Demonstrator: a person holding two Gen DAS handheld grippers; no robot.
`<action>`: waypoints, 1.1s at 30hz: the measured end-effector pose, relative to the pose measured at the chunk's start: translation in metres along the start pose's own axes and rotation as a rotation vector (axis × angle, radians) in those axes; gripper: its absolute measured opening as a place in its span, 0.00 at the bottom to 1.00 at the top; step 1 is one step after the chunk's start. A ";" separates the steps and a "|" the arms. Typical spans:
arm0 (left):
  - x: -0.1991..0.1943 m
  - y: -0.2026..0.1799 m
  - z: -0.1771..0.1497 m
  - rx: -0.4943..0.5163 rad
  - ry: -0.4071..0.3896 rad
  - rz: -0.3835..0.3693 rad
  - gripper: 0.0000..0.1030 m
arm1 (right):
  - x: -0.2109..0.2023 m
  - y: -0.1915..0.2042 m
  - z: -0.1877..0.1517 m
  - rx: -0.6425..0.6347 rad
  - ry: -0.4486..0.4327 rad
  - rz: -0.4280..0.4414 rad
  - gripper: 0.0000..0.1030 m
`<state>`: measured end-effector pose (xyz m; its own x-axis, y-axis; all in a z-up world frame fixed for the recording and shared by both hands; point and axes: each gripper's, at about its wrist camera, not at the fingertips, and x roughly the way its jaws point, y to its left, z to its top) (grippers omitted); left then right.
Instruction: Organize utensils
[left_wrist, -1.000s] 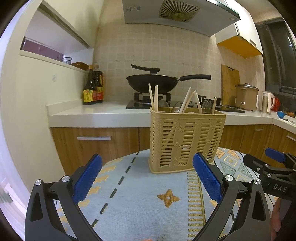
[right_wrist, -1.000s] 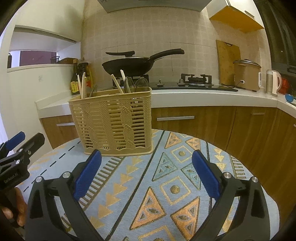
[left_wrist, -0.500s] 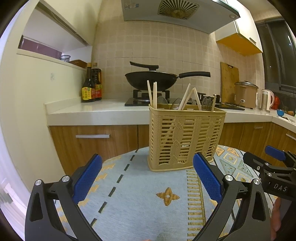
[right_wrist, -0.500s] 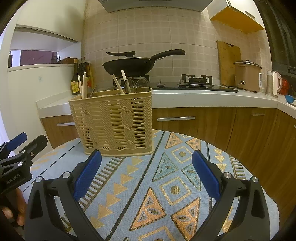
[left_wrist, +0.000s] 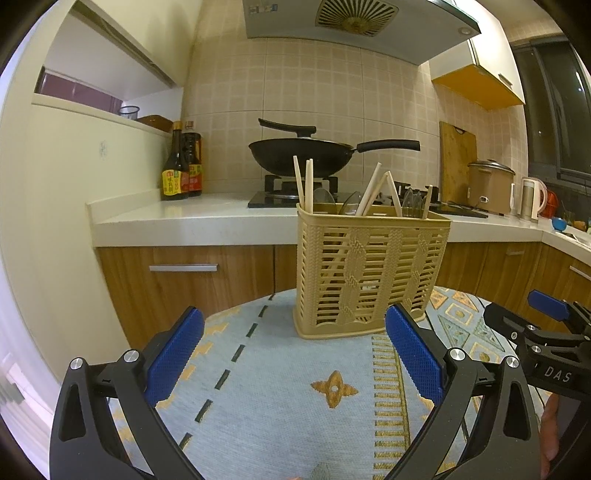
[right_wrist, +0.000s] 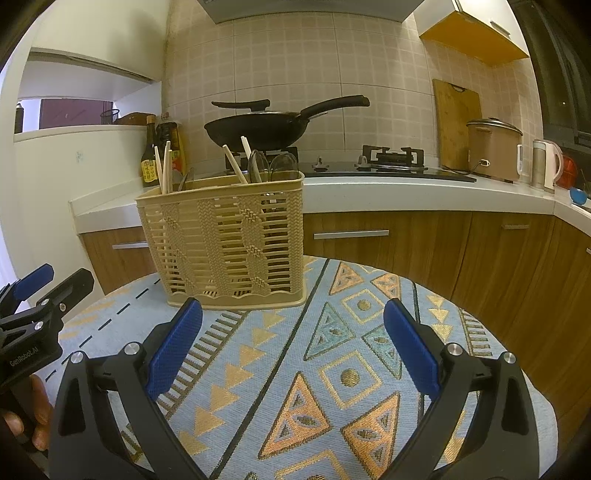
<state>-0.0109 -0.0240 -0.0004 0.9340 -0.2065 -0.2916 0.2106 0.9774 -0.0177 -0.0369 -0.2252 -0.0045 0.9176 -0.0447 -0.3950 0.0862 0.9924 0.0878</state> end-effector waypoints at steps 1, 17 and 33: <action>0.000 0.000 0.000 -0.001 0.000 0.000 0.93 | 0.000 0.000 0.000 -0.001 0.000 0.000 0.92; 0.000 0.000 -0.001 -0.001 0.001 0.000 0.93 | 0.001 0.003 0.000 -0.010 0.002 -0.002 0.92; 0.000 0.001 -0.001 -0.004 0.006 0.005 0.93 | 0.002 -0.002 -0.001 0.004 0.006 -0.010 0.92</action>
<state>-0.0110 -0.0228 -0.0018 0.9333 -0.2014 -0.2975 0.2046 0.9786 -0.0205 -0.0358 -0.2271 -0.0058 0.9143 -0.0537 -0.4015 0.0965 0.9915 0.0871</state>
